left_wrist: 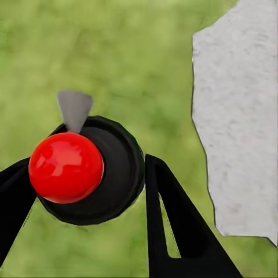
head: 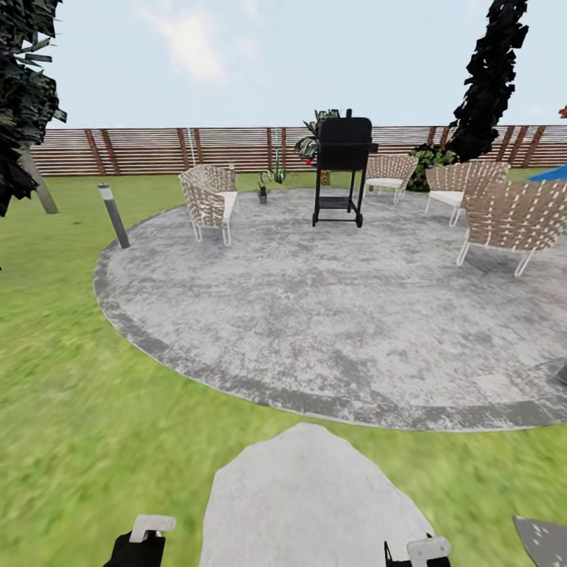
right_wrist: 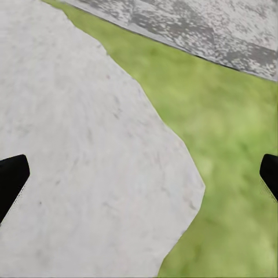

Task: Pick up the pesticide atomizer in the garden and spray insectifuge to fully cover both potted plants in the garden.

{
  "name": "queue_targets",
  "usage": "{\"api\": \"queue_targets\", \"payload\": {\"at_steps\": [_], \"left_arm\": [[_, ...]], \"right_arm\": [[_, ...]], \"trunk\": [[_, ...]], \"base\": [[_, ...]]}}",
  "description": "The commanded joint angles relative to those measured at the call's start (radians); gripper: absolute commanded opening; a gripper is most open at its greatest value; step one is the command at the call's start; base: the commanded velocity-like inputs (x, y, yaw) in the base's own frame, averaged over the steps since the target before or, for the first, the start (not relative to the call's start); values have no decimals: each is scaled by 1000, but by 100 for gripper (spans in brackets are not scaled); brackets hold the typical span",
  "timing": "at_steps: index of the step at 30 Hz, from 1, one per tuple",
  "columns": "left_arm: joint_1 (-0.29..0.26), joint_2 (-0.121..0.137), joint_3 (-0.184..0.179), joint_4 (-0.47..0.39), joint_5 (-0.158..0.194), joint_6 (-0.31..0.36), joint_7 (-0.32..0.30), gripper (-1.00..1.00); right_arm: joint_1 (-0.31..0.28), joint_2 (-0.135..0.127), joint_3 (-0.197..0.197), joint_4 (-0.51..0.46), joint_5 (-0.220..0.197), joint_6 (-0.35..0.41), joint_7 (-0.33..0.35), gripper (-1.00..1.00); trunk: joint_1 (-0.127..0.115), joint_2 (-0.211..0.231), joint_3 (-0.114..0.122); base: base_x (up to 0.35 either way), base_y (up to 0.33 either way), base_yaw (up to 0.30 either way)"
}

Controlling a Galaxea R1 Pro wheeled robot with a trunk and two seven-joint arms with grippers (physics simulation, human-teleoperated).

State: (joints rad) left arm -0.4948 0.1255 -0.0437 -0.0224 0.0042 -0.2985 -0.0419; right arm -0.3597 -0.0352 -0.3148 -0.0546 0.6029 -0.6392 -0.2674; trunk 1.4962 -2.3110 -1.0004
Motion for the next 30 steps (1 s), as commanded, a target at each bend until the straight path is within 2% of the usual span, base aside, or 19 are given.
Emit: {"api": "queue_targets", "payload": {"at_steps": [1,30], "left_arm": [[-1,0,-4,1,0,-4,-1,-100],[-1,0,-4,1,0,-4,-1,-100]], "right_arm": [[-1,0,-4,1,11,-2,-7,100],[-1,0,-4,2,11,-2,-7,100]], "trunk": [[0,0,-1],[0,0,-1]], "base": [[338,0,0],[338,0,0]]}}
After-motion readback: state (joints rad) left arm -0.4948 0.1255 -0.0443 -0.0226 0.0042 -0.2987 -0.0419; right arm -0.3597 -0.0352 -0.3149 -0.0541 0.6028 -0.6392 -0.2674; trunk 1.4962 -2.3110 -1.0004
